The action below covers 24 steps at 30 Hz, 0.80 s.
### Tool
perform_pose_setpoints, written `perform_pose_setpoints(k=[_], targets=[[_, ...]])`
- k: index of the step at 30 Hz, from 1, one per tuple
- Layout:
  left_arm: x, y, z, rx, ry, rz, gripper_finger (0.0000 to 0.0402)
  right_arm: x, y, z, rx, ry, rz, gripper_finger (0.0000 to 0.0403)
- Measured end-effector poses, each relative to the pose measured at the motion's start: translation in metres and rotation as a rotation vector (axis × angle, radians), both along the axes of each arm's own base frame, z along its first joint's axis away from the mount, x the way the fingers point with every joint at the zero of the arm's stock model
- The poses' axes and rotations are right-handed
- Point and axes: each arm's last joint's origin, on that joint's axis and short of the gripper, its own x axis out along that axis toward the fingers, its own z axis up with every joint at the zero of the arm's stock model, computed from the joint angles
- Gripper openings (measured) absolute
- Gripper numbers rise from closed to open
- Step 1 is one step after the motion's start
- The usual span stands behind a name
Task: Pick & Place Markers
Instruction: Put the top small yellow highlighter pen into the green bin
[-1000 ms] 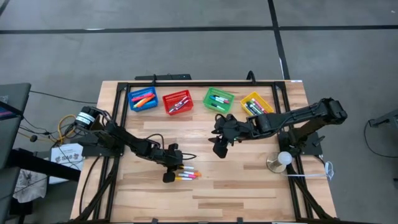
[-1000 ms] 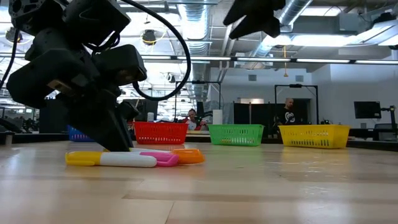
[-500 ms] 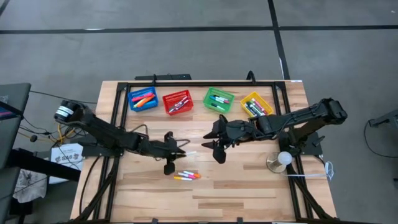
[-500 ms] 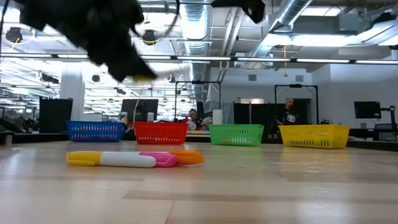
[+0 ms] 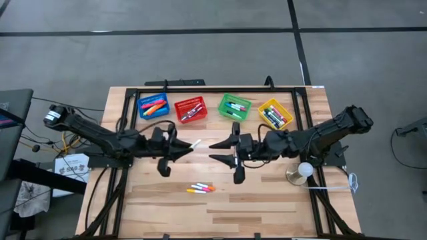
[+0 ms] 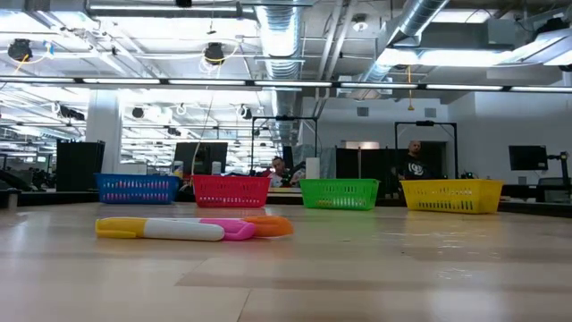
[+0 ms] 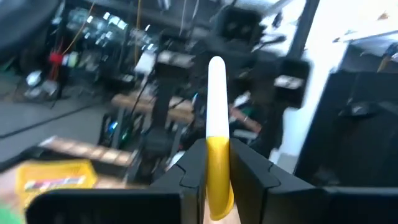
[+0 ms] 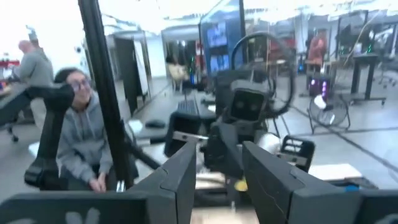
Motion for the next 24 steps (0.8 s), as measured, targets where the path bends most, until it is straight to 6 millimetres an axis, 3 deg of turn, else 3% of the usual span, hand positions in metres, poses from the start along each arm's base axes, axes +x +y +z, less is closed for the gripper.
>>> perform_pose_setpoints(k=[15, 24], targets=[[0.02, -0.008, -0.009, 0.035, -0.1, -0.041, 0.0051, 0.014, -0.02, -0.007, 0.105, 0.004, -0.078, 0.0231], [0.03, 0.004, -0.013, 0.025, -0.137, 0.019, 0.005, 0.014, -0.021, -0.008, 0.134, 0.007, -0.031, 0.0239]])
